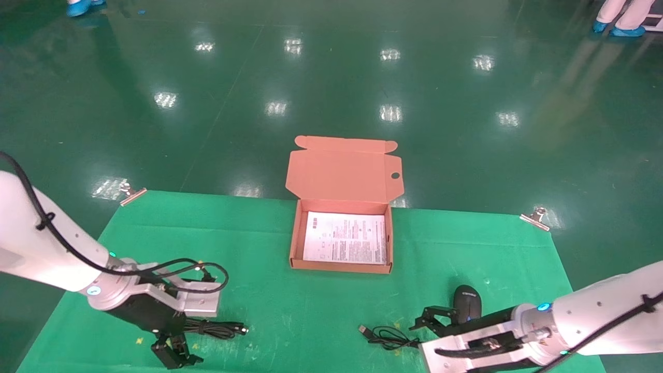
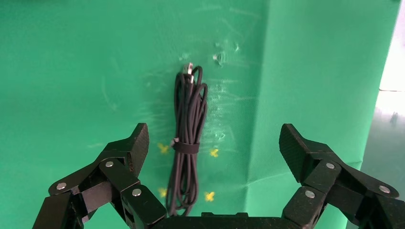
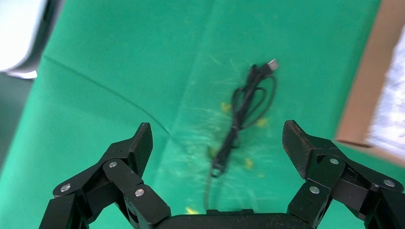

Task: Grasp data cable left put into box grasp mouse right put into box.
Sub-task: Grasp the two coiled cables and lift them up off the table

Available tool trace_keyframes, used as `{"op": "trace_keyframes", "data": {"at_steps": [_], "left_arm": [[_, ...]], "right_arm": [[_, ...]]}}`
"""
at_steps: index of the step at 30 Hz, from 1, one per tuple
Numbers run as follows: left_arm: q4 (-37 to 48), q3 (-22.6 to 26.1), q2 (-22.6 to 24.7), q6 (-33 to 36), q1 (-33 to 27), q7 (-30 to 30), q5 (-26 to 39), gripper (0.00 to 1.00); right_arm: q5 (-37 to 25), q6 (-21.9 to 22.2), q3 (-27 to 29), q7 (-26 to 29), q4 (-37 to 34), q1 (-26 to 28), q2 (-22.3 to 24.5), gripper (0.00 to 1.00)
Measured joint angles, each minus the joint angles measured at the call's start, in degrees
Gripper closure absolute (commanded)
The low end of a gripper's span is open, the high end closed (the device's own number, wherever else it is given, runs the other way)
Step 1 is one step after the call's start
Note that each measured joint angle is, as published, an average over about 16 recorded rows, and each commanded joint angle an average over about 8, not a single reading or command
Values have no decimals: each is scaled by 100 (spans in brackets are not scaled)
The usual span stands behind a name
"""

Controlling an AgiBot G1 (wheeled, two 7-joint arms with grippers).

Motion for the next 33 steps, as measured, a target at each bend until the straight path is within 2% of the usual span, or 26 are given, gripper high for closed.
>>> {"op": "trace_keyframes", "data": {"at_steps": [6,17,18,20,21,26,28,29,33], "left_arm": [[802,5,292,-325,121,422,20,0],[2120,9,801,-788,146,1058,63,0],[2219,6,831,-818,141,1094,60,2],[2401,-2,883,-869,131,1157,54,23],[2484,-6,905,-894,126,1185,50,36],[2791,-30,975,-988,111,1273,25,96],[2864,-38,989,-1015,108,1288,15,100],[2891,-43,994,-1026,108,1293,10,100],[2946,-53,1001,-1046,106,1302,-3,100]], "right_arm": [[-32,247,-32,-94,-839,-22,-351,0],[-173,876,-72,-865,-2044,-24,-850,0],[-175,934,-67,-927,-2122,-29,-877,0],[-172,1039,-54,-1033,-2262,-37,-923,0],[-168,1091,-46,-1081,-2325,-42,-943,5],[-139,1293,-5,-1248,-2549,-68,-1003,68],[-128,1347,9,-1288,-2596,-78,-1014,93],[-123,1368,15,-1303,-2612,-83,-1018,100],[-102,1412,32,-1332,-2641,-98,-1023,100]]}}
